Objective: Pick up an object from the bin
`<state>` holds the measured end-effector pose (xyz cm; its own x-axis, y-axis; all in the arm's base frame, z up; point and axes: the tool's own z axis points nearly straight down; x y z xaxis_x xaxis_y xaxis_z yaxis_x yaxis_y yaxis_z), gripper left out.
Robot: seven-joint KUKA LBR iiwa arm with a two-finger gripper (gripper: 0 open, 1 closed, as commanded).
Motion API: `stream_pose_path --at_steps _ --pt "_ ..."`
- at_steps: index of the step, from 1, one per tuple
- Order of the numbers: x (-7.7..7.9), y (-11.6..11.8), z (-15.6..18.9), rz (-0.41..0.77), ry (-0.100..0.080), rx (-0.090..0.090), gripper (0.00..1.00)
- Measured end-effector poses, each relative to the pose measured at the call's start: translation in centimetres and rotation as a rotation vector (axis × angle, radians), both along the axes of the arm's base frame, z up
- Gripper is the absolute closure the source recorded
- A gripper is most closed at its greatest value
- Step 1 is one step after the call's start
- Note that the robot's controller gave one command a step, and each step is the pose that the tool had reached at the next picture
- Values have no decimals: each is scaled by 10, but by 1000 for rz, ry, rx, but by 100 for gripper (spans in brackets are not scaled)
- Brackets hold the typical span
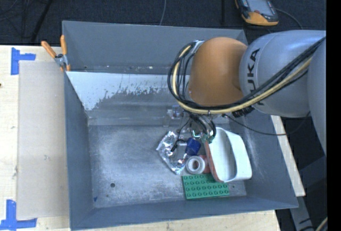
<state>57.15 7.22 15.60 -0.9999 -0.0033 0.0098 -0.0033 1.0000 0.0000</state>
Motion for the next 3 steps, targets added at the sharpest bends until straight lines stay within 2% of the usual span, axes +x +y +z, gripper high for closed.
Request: stream_pose_path --at_steps 1,2,3 --pt "16 -29 -50 255 -4 1 0" --pt "25 -25 -79 771 -9 6 0" --pt "39 -27 -73 1080 -11 7 0"
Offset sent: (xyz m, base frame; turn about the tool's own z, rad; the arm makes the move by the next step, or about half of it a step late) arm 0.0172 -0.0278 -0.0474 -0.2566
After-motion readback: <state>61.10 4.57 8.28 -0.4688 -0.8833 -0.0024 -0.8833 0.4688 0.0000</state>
